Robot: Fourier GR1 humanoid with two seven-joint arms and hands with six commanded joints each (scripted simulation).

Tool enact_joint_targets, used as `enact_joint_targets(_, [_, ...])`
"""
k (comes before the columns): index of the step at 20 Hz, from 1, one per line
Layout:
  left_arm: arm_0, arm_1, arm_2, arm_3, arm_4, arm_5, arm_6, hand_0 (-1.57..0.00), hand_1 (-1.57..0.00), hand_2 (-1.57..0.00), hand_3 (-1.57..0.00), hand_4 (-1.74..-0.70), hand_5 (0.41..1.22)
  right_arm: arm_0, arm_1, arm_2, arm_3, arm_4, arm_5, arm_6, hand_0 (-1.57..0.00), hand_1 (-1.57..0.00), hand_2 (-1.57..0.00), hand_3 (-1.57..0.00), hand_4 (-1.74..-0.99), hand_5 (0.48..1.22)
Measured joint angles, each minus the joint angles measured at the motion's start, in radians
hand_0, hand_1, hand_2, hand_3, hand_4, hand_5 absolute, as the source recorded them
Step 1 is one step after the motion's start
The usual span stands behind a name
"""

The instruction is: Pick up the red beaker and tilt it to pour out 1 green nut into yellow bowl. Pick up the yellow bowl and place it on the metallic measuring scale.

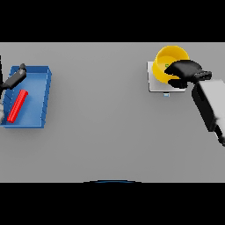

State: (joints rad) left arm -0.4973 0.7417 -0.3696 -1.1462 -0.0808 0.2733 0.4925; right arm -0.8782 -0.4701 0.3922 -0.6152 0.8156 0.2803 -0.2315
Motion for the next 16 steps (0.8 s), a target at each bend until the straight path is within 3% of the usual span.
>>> enact_joint_targets(3, [0.006, -0.009, 0.000, 0.011, 0.001, 0.005, -0.015, 0.00, 0.00, 0.00, 0.00, -0.72, 0.663, -0.014, 0.003, 0.025, 0.003, 0.022, 0.025, -0.001, -0.41, -0.36, -0.46, -0.55, -1.567, 0.929])
enact_joint_targets(6, [0.011, -0.008, 0.003, 0.021, 0.005, 0.005, -0.023, 0.00, 0.00, 0.00, 0.00, -0.72, 0.664, -0.020, 0.011, 0.035, 0.011, 0.031, 0.012, -0.034, -0.21, -0.18, -0.24, -0.43, -1.552, 0.876])
enact_joint_targets(10, [0.006, -0.003, 0.008, 0.024, 0.004, 0.005, -0.026, 0.00, 0.00, 0.00, 0.00, -0.73, 0.665, -0.017, 0.006, 0.026, 0.040, 0.026, -0.010, -0.076, -0.08, -0.07, -0.10, -0.30, -1.530, 0.809])
enact_joint_targets(16, [-0.003, -0.008, 0.000, 0.022, -0.003, 0.005, -0.020, 0.00, 0.00, 0.00, 0.00, -0.73, 0.665, -0.032, 0.011, 0.016, 0.064, 0.024, 0.005, -0.024, -0.02, -0.02, -0.03, -0.15, -1.478, 0.738])
